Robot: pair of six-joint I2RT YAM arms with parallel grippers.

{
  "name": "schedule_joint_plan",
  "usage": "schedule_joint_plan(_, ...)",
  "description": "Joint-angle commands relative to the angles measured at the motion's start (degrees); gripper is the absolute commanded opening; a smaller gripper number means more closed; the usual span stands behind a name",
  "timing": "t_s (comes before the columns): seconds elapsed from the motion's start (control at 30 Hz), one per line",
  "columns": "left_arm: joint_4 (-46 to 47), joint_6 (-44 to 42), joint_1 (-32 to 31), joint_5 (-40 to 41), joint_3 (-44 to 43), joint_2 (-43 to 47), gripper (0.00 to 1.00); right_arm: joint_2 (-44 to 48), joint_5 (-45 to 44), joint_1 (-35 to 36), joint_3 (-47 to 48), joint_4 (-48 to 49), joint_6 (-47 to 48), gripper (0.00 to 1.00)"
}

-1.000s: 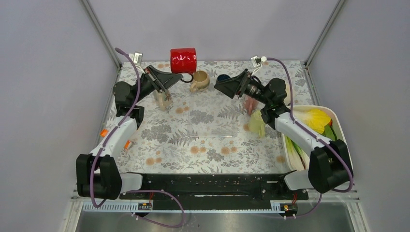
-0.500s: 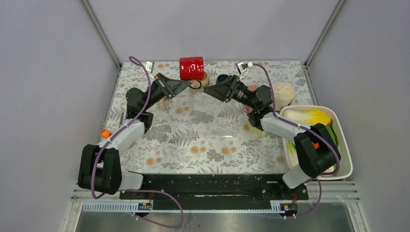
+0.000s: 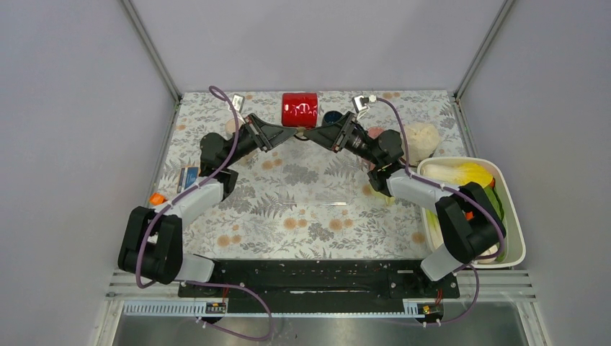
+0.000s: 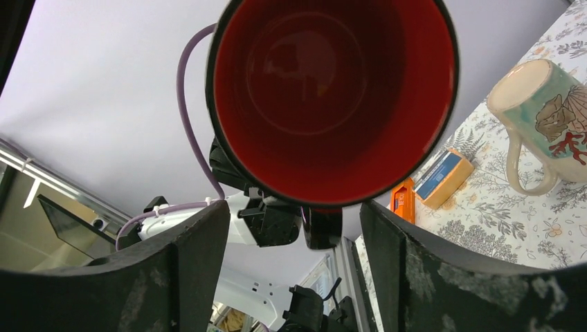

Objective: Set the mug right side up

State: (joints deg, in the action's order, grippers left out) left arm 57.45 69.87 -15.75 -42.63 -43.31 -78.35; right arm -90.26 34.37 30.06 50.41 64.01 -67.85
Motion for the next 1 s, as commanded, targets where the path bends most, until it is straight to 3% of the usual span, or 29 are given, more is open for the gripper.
schedule_joint_plan(0.0, 7.6, -2.0, -1.4, 1.5, -2.3, -0.3, 0.0, -0.1, -1.8, 0.9, -0.3, 1.9, -0.9, 0.76)
schedule_joint_plan(0.53, 8.3, -2.9, -3.8, 0.6, -2.3, -1.8, 0.0, 0.0, -4.0, 0.9, -1.3, 1.3, -3.0, 0.4)
schedule_joint_plan(0.77, 8.2, -3.7, -4.2, 0.2, -1.6, -1.2, 0.0, 1.1, -4.7, -0.2, -1.2, 2.0, -4.5, 0.19)
schedule_joint_plan(0.9, 8.1, -4.6, -4.6, -0.4, -1.3, -1.1, 0.0, 2.3, -4.4, -1.8, -0.6, 2.2, -4.9, 0.02)
schedule_joint_plan(0.97, 7.9, -4.9, -4.8, -0.8, -1.5, -1.2, 0.0, 3.1, -3.9, -2.7, -0.2, 1.6, -4.4, 0.0)
